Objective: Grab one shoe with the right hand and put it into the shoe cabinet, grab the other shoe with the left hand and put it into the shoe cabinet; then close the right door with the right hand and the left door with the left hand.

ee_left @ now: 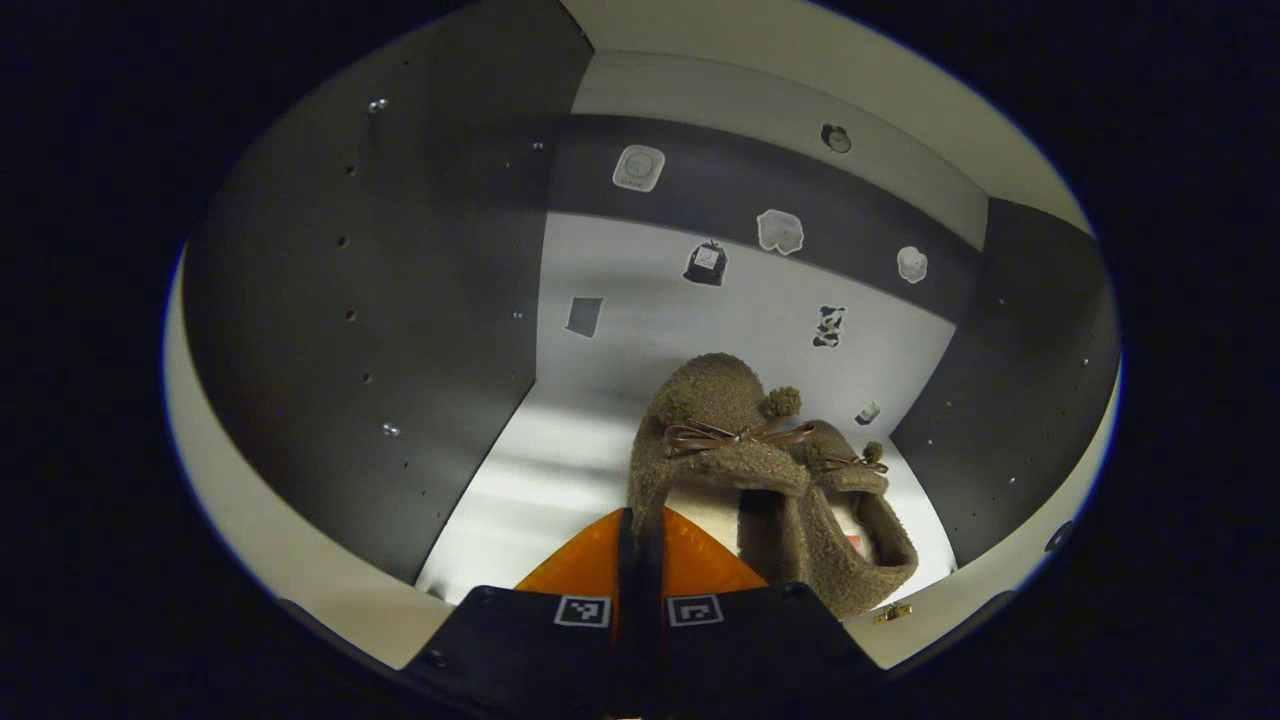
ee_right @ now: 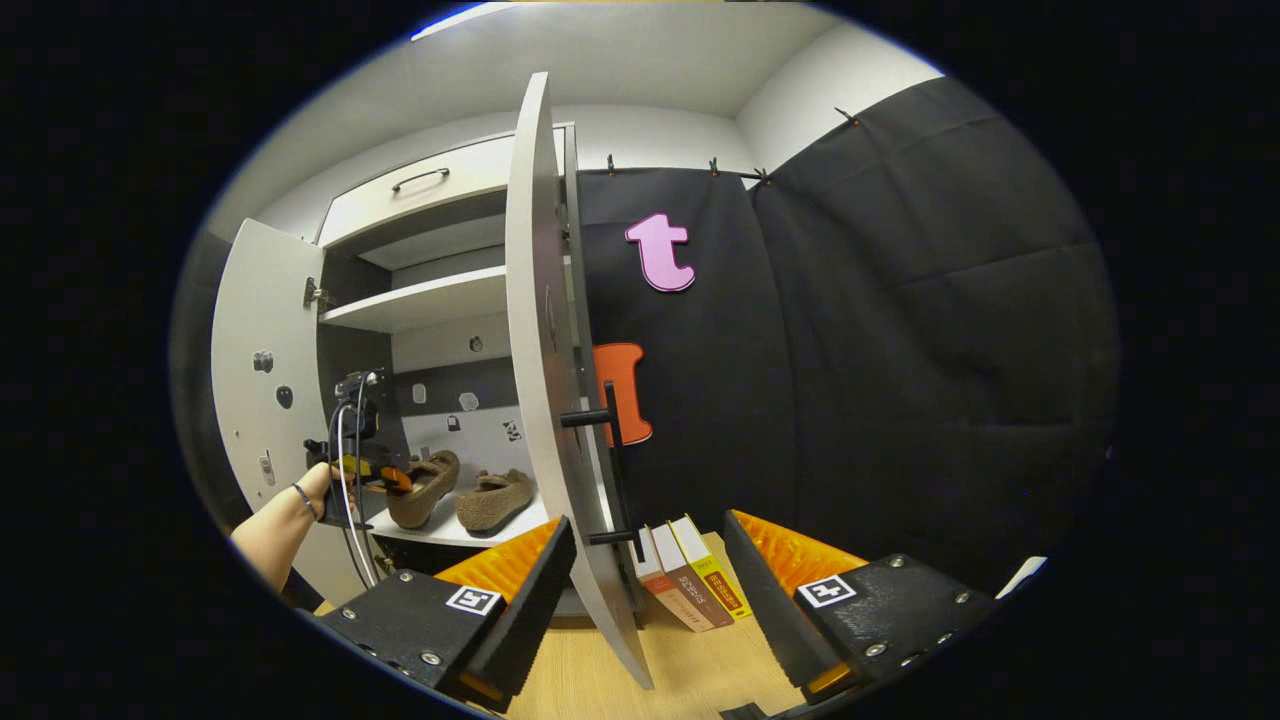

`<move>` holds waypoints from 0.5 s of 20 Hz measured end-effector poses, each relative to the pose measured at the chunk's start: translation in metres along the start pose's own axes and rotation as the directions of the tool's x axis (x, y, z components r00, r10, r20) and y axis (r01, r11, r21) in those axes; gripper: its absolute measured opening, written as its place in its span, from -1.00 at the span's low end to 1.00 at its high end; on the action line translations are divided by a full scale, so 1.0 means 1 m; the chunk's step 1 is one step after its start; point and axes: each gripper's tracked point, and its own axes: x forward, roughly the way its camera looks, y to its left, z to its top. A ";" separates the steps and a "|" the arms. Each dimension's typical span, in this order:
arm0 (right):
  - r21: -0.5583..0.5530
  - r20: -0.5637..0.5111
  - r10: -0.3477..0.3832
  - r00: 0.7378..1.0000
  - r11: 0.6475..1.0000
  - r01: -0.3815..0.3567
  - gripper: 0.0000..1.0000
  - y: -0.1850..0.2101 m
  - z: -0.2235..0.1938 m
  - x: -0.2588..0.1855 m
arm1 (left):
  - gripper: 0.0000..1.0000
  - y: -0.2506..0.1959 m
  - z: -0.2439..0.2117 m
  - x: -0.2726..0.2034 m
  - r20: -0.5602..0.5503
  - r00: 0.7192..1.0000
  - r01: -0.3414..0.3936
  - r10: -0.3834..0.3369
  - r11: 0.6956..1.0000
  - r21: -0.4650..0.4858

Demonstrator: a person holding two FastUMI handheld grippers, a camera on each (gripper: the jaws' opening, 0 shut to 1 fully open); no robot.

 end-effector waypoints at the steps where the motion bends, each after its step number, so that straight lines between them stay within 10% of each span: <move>1: 0.001 -0.003 -0.004 1.000 1.000 0.004 0.84 -0.001 -0.002 0.000 | -0.87 0.000 -0.003 0.008 -0.014 1.000 -0.003 0.003 1.000 0.012; 6: -0.007 -0.035 -0.006 0.999 1.000 0.006 0.84 -0.001 -0.012 -0.001 | -0.79 -0.008 0.000 0.011 -0.010 1.000 0.024 -0.024 0.999 0.041; 10: -0.004 -0.033 0.013 0.999 1.000 -0.013 0.84 0.005 -0.011 -0.008 | -0.26 -0.010 0.022 -0.021 0.070 0.997 0.024 -0.029 0.997 0.075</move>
